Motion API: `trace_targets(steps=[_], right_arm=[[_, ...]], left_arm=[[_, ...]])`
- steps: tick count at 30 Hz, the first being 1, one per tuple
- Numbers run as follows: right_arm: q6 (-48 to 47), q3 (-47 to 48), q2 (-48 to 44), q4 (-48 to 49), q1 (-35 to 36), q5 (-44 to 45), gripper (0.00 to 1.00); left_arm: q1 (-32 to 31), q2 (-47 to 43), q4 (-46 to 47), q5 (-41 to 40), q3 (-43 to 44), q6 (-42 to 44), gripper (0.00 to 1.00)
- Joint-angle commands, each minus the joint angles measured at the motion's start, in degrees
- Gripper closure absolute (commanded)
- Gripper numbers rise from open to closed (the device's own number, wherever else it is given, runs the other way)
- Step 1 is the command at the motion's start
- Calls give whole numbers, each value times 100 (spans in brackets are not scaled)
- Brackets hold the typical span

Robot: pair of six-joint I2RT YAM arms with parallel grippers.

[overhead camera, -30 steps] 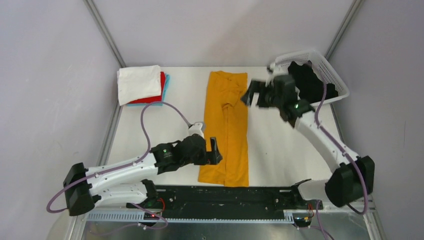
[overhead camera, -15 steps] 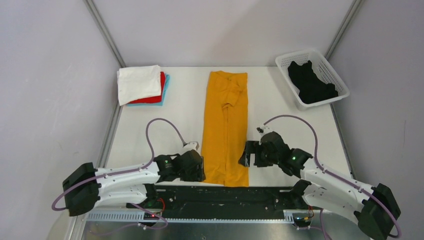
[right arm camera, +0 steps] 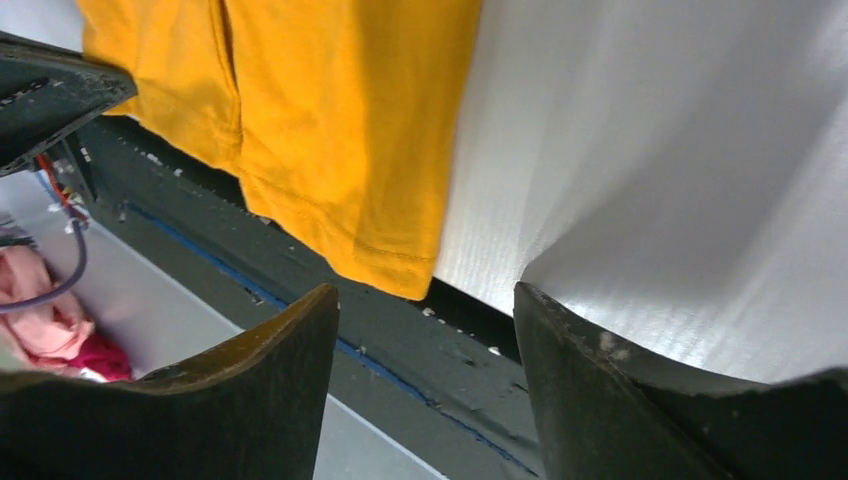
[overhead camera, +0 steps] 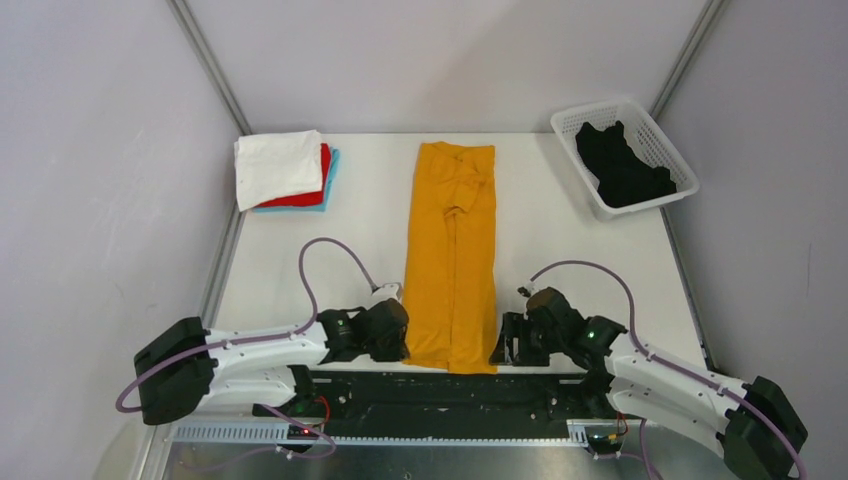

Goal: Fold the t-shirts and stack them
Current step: Grab the bottom of the folded rectangular tshirt with both arms

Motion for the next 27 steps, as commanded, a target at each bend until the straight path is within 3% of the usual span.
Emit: trace_targets(steps=[1,6,11,14,15,16,24,27], right_arm=[[339,-126,179,499,100,-363,32],[603,-182,650,894,297,-401,48],[794,-185,847,929,489,-241,56],[866,-240,854,1096,518,-29,79],[869,-243,829,1143,527,-58,94],[851,-241,765,1203,538,-194,98],[909,-250,-533,-52,680,-488,100],[964,-309,-853,271,793,-1256,100]], left_arm=[[-37,-25,-226,24,-260,38,99],[-39,4,-231,87,-282,75,100],[-36,11,-227,125,-281,73,100],[-43,-11,-229,131,-255,110,100],[-38,-36,-229,173,-243,132,100],[-42,-119,-232,209,-245,143,100],[-54,-1445,-411,556,-733,-79,100],[-68,-1747,-398,624,-776,-118,100]])
